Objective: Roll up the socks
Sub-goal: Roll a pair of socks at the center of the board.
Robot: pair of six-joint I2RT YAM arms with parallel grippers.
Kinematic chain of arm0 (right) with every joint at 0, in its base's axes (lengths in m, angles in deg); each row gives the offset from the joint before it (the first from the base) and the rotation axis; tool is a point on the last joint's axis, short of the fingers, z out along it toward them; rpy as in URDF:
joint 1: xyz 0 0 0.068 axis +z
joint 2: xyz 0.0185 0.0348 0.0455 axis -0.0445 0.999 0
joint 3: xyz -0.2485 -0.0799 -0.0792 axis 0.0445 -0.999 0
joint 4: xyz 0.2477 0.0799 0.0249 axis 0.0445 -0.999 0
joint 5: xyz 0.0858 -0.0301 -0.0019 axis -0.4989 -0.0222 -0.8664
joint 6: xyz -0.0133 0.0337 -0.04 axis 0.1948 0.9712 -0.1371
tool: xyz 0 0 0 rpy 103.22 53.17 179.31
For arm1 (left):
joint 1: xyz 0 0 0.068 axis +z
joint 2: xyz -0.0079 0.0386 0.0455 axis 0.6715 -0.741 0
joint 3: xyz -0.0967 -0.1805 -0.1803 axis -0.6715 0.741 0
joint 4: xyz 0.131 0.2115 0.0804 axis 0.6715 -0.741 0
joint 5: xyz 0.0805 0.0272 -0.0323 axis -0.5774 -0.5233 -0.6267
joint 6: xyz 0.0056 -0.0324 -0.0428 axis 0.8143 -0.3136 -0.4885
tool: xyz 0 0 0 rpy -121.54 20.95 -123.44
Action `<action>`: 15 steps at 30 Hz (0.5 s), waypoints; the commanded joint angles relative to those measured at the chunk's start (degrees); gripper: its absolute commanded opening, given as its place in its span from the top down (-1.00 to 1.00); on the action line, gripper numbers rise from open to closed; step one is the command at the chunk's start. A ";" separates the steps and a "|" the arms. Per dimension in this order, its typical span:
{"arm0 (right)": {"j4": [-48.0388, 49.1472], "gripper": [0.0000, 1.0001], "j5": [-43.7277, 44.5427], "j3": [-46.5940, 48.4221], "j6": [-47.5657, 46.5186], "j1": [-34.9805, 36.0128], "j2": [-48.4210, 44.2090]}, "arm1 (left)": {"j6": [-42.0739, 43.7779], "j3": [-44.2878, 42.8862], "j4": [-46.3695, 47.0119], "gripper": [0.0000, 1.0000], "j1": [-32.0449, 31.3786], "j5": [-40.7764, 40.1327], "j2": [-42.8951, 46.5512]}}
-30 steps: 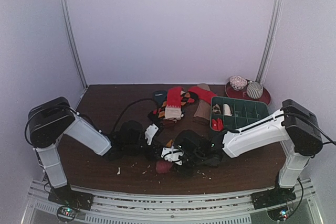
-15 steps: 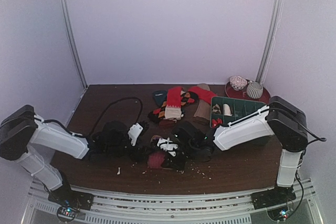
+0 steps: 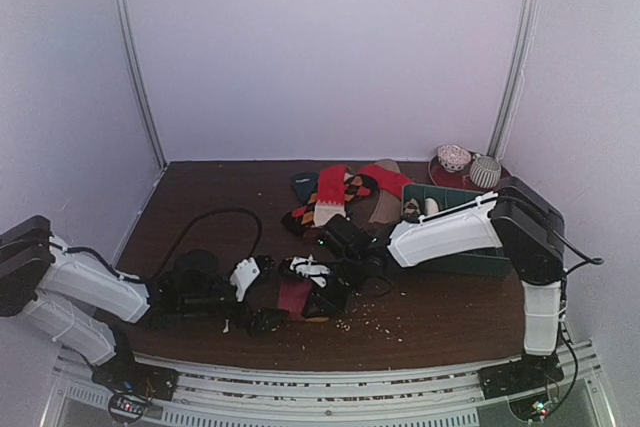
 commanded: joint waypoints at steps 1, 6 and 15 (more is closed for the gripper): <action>-19.14 0.46 -0.72 -2.67 0.10 -0.77 9.10 | 3.93 -3.72 6.50 -0.84 -0.10 3.79 -5.97; -19.81 0.46 -1.37 -1.90 -0.66 -1.72 9.94 | 3.38 -4.06 6.70 -0.69 -0.10 4.78 -9.32; -21.03 0.45 -2.68 -0.25 -1.04 -2.39 11.39 | -0.19 -3.48 7.50 0.07 -0.10 8.23 -12.39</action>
